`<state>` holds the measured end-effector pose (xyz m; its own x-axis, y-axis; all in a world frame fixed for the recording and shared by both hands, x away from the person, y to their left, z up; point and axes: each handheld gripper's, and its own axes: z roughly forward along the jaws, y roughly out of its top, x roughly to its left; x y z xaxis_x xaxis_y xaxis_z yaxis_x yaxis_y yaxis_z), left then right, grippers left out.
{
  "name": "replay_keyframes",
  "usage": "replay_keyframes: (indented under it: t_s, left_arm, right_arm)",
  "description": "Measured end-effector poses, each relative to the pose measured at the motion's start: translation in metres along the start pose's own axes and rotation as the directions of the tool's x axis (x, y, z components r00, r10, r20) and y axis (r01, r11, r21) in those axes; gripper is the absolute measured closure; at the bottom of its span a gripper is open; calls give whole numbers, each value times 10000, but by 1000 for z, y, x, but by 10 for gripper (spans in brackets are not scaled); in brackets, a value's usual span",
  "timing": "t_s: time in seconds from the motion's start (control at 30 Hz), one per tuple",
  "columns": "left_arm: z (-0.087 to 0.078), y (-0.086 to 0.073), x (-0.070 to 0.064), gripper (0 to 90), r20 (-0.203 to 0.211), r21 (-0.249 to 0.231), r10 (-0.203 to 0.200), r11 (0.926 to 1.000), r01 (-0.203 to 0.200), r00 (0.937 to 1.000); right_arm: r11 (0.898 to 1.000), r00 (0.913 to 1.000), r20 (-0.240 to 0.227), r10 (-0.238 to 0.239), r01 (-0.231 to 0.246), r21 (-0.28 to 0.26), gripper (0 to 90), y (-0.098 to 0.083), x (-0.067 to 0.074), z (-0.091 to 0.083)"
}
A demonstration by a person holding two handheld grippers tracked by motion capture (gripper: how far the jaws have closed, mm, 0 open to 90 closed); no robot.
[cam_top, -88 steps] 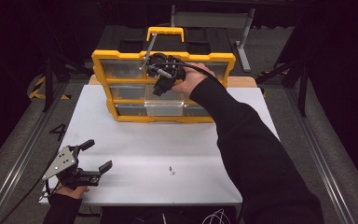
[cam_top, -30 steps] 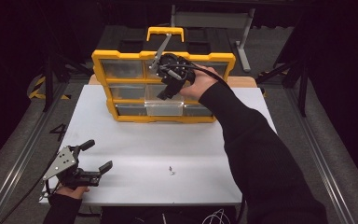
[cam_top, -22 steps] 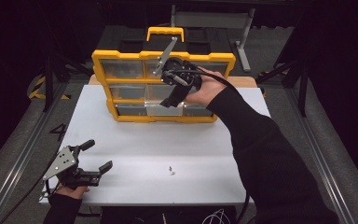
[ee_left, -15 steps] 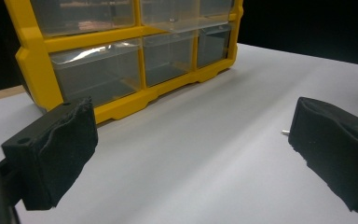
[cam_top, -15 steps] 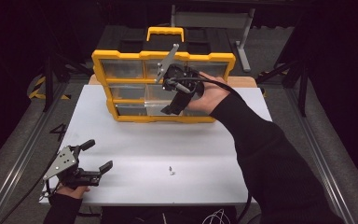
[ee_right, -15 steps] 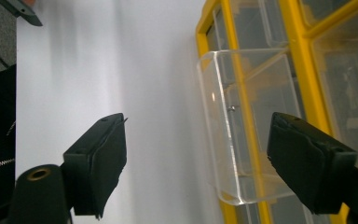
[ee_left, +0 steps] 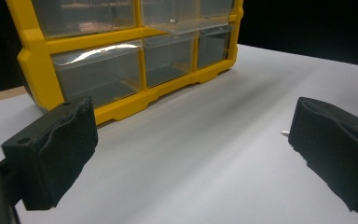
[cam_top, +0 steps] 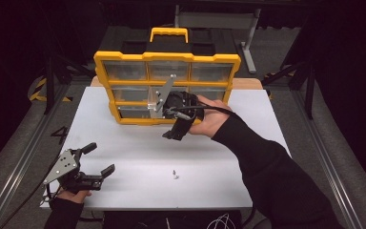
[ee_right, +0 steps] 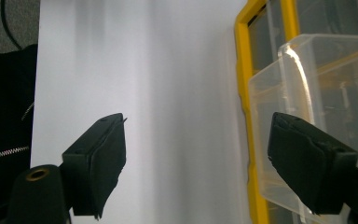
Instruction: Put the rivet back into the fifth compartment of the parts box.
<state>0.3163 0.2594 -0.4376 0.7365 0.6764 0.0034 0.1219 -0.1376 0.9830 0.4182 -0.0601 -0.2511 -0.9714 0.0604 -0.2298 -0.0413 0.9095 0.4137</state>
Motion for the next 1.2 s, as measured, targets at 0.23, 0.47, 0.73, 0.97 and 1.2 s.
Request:
replay_keyframes:
  t_s: [0.23,0.47,0.73,0.97,1.2]
  left_arm:
    - [0,0,0,22,-11,3,-29,10000,29,10000]
    - [-1,0,0,22,-11,4,-3,10000,3,10000]
    - [-1,0,0,22,-8,12,-4,10000,4,10000]
    - [-1,0,0,22,-9,22,18,10000,-18,10000]
    - [0,0,0,22,1,46,8,10000,-8,10000]
  right_arm:
    - [9996,9994,-336,35,-25,289,198,-10,16,20]
    - [9981,9985,-543,35,-2,617,197,-19,26,42]
    - [9941,9972,-754,-2,84,1079,201,-29,36,69]
    - [9879,9941,-1087,-9,177,1538,203,-38,46,94]
    - [9800,9901,-1367,311,-33,1988,216,-47,52,114]
